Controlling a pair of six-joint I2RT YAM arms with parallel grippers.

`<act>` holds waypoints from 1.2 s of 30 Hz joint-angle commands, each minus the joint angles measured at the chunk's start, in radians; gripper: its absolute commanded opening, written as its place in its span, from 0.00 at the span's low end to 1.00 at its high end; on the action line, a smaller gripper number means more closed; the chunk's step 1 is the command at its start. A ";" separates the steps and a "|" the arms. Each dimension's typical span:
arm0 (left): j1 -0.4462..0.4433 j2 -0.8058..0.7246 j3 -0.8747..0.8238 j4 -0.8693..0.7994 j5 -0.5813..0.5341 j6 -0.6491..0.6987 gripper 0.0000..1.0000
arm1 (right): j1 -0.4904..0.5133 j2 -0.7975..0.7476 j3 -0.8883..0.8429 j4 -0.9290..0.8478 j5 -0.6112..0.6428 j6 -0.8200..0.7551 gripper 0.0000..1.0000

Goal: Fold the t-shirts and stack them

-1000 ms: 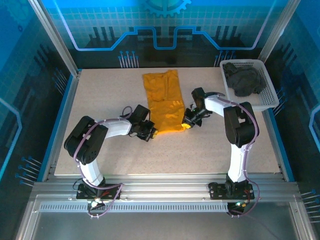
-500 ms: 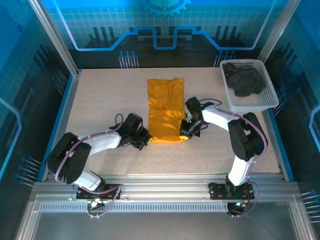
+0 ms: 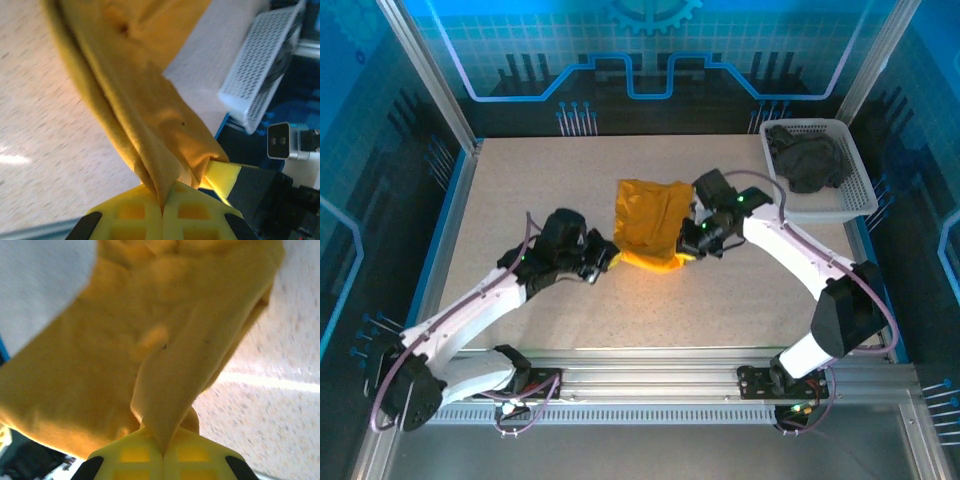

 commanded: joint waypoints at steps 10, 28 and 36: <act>0.219 0.729 0.698 0.007 0.104 0.148 0.00 | -0.218 0.607 0.680 -0.072 -0.034 0.020 0.00; 0.082 0.475 0.200 0.180 0.058 -0.029 0.52 | -0.246 0.240 0.208 0.131 0.070 -0.020 0.59; -0.055 0.633 0.195 0.407 -0.099 -0.230 0.60 | -0.190 -0.040 -0.216 0.260 -0.018 0.029 0.59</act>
